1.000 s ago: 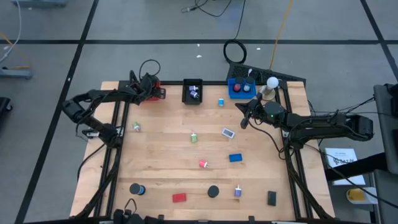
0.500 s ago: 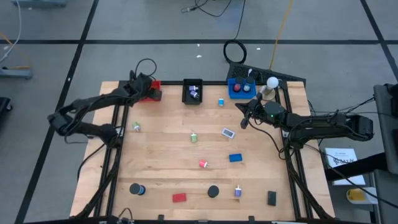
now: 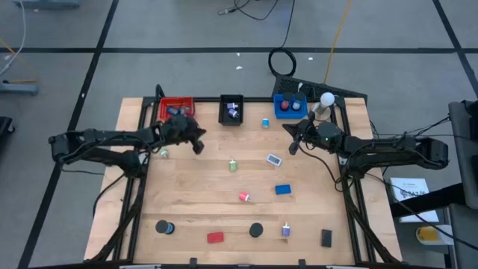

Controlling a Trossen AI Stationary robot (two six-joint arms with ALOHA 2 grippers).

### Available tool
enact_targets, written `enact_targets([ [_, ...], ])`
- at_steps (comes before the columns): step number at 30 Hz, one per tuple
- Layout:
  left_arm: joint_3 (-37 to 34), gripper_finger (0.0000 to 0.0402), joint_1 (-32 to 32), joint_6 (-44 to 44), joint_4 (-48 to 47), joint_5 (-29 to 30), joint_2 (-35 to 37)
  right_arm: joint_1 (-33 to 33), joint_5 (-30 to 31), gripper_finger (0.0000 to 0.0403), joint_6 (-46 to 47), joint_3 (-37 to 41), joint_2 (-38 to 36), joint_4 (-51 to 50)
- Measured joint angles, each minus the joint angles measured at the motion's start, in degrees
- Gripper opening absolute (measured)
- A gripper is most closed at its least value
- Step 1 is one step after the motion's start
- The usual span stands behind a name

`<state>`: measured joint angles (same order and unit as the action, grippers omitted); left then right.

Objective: Pick & Place Office items
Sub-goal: Put the left green charger adapter head into the black bin

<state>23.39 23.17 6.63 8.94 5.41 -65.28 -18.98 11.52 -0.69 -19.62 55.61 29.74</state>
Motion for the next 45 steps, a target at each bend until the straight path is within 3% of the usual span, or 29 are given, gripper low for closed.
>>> enact_targets([
  [3,-1.23,0.0007,-4.04,-4.73,2.41,-1.01,-0.17,-0.02,-1.32,0.0004,0.0,0.0,0.0,0.02],
  [6,0.78,0.0006,-6.41,-2.37,-2.26,-0.86,0.38,-0.02,-1.29,0.0004,0.0,0.0,0.0,0.0],
  [15,13.51,0.004,-13.06,10.21,-44.82,2.55,1.95,-0.02,-1.3,0.0004,0.0,0.0,0.0,0.0],
  [20,15.62,0.0087,-16.35,17.82,-58.26,5.94,1.86,-0.02,-1.3,0.0004,0.0,0.0,0.0,-0.01],
  [25,15.46,0.016,-15.78,25.62,-69.0,7.11,1.86,-0.02,-1.3,0.0004,0.02,0.0,0.01,-0.01],
  [31,13.8,0.0263,-11.17,27.9,-70.75,8.31,1.01,-0.02,-1.32,0.0004,0.04,0.0,0.02,-0.02],
  [36,13.82,0.0323,-6.73,29.27,-70.77,8.96,0.15,-0.02,-1.32,0.0004,0.04,0.0,0.02,-0.02],
  [40,13.84,0.034,-3.08,33.15,-71.14,8.72,-1.86,-0.02,-1.32,0.0004,0.04,0.0,0.02,-0.02],
  [45,13.84,0.0332,-1.85,34.49,-72.62,6.64,-6.29,-0.02,-1.32,0.0004,0.04,0.0,0.02,-0.04],
])
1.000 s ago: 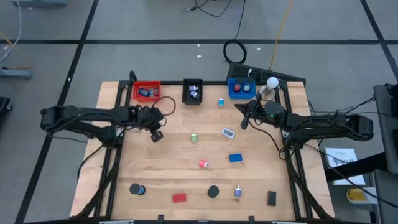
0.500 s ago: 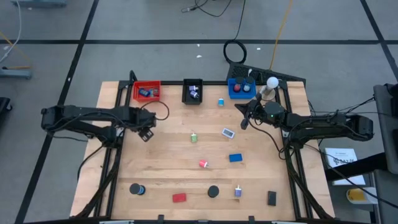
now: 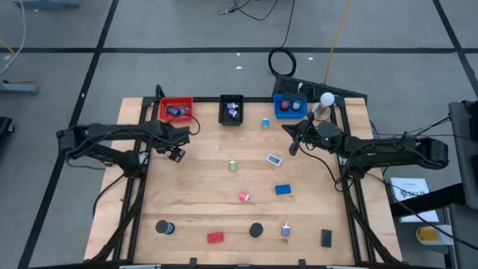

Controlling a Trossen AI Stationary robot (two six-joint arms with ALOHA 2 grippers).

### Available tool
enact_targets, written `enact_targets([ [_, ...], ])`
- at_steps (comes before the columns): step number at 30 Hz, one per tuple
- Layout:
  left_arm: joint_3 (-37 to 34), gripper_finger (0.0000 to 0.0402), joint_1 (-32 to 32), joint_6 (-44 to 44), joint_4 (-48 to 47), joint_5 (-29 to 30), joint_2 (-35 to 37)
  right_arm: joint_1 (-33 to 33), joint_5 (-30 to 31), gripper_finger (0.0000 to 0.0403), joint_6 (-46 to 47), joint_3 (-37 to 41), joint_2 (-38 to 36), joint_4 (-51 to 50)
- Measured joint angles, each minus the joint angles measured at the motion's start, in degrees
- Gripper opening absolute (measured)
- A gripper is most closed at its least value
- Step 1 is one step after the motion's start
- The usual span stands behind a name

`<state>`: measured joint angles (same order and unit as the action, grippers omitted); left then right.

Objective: Pick & Place Office items
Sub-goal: Put the left green charger adapter head into the black bin

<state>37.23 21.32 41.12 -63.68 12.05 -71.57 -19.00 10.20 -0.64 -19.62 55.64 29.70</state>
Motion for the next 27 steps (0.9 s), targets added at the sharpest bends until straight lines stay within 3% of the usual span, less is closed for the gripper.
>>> enact_targets([
  [12,-0.02,0.0274,-0.25,-1.72,2.82,-1.94,-9.89,0.0,0.0,0.0004,0.0,0.0,0.0,-0.01],
  [20,0.05,0.0245,-2.81,-9.84,14.39,-1.31,-10.14,0.0,0.0,0.0004,0.0,0.01,0.0,-0.01],
  [27,0.19,0.0239,-6.3,-13.39,13.78,-0.58,-10.14,0.0,0.0,0.0004,0.0,0.02,0.0,-0.01],
])
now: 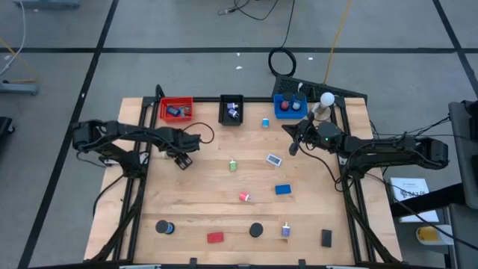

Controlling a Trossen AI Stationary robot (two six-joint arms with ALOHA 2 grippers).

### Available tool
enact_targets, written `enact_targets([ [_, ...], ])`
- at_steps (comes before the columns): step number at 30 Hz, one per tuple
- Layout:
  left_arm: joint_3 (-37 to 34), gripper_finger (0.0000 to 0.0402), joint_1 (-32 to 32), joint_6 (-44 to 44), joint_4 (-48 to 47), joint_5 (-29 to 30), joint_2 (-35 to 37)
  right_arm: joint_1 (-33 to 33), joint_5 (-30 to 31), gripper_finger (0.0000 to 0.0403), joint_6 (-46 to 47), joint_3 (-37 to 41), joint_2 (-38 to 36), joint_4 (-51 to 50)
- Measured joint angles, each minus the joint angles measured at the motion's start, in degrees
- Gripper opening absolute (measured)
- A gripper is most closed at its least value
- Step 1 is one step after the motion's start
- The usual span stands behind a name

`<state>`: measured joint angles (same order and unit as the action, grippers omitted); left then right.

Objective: Pick & Place Office items
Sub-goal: Put the left green charger adapter head into the black bin

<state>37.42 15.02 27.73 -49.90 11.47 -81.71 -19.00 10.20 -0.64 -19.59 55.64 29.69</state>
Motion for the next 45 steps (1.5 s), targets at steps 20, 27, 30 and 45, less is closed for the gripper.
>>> enact_targets([
  [20,6.28,0.0239,-1.54,-6.94,-17.13,0.54,-1.83,0.0,0.0,0.0004,0.0,0.0,0.02,0.01],
  [27,6.26,0.0239,0.76,-8.36,-17.11,0.58,-8.28,0.0,0.0,0.0004,0.0,0.0,0.02,-0.01],
  [30,6.24,0.0239,1.06,-8.6,-17.01,0.58,-11.73,0.0,0.0,0.0004,0.0,0.0,0.02,0.0],
  [45,8.5,0.0137,0.98,-10.16,-17.68,2.56,-12.17,0.0,0.0,0.0004,0.0,0.0,0.02,0.0],
])
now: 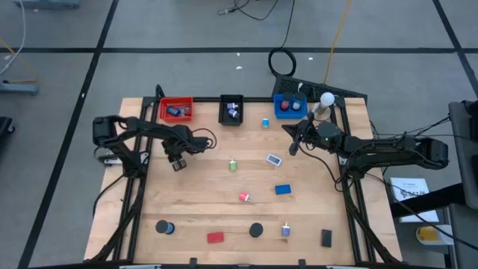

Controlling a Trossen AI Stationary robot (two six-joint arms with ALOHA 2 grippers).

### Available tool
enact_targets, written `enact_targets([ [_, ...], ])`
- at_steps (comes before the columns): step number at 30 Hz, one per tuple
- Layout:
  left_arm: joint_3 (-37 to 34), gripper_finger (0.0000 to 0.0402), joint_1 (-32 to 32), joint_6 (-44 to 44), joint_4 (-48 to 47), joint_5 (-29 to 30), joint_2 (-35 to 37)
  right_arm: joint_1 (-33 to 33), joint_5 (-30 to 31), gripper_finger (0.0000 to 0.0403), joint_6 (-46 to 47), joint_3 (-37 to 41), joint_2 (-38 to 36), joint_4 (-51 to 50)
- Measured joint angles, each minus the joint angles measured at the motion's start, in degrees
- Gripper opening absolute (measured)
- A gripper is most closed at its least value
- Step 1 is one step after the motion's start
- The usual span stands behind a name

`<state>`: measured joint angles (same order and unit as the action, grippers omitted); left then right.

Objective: Pick & Place Office items
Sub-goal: Put the left green charger adapter head into the black bin

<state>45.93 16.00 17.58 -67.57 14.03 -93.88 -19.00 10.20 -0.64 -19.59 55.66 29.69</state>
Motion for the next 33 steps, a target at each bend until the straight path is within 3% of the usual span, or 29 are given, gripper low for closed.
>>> enact_targets([
  [6,4.12,0.0137,0.01,-2.69,2.85,6.68,2.5,-0.02,0.0,0.0004,-0.01,0.0,0.0,-0.1],
  [12,8.99,0.0152,2.16,-7.86,17.17,9.53,3.99,-0.02,0.0,0.0004,0.0,0.0,-0.01,-0.15],
  [16,15.17,0.0154,6.35,-10.69,26.47,7.02,3.14,-0.02,0.0,0.0004,-0.01,0.0,0.0,-0.15],
  [25,26.75,0.0143,12.78,-13.39,40.5,-4.94,1.83,-0.01,0.07,0.0004,-0.13,0.0,0.02,-0.17],
  [33,32.51,0.014,14.64,-11.22,36.29,-7.05,-8.88,-0.01,0.07,0.0004,-0.12,0.0,0.27,-0.44],
])
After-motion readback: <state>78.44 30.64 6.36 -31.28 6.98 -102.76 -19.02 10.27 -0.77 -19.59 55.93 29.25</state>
